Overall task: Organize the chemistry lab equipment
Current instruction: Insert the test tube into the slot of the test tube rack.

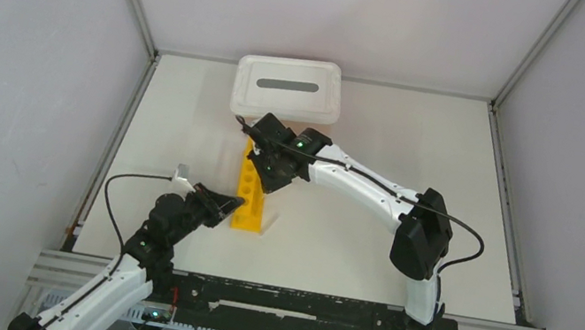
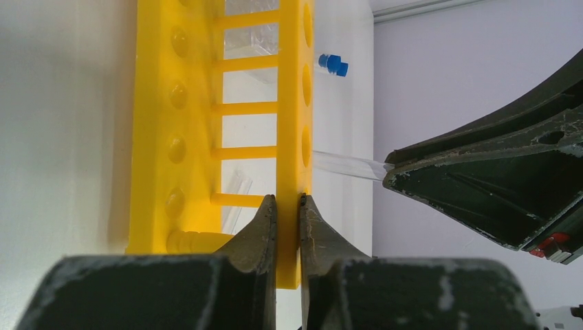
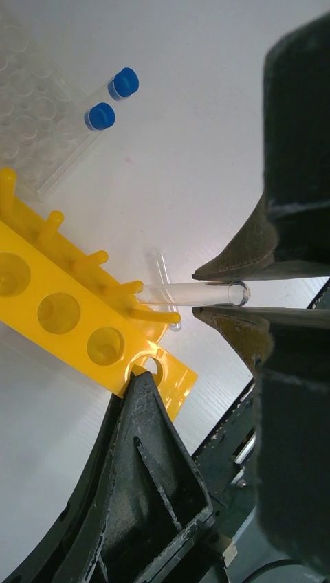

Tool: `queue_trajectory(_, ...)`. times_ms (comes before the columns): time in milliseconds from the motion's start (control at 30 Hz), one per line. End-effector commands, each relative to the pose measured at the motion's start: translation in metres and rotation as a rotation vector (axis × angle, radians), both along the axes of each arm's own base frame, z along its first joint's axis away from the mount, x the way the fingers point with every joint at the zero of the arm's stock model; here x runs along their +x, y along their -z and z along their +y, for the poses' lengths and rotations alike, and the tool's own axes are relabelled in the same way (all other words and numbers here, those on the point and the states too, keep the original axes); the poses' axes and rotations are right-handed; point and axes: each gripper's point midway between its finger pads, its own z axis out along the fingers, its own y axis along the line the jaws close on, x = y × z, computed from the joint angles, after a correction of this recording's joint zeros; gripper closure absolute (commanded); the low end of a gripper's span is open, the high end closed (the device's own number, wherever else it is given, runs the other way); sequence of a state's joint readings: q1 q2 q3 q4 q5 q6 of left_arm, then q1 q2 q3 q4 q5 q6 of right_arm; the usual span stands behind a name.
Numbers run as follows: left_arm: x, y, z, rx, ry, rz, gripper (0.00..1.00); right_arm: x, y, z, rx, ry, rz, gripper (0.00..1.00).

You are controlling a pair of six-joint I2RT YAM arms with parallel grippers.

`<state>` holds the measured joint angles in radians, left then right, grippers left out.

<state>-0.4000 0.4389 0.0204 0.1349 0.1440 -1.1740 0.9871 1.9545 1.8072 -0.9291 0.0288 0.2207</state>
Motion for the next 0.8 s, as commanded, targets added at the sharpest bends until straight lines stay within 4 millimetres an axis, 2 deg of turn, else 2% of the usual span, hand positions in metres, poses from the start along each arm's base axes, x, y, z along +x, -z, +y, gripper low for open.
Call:
queue_trajectory(0,-0.0345,0.0849,0.0072,0.088,0.050,0.173,0.90,0.0037,0.0096,-0.0111,-0.042,-0.003,-0.005,0.94)
queue_trajectory(500,-0.0339,0.0835,0.0062,0.086,0.055,0.170,0.90,0.0040,0.0167,-0.0128,-0.051,-0.010,0.019,0.94)
queue_trajectory(767,-0.0344,0.0848,0.0064,0.091,0.057,0.172,0.90,0.0090,0.0092,-0.0066,-0.020,-0.007,0.008,0.94)
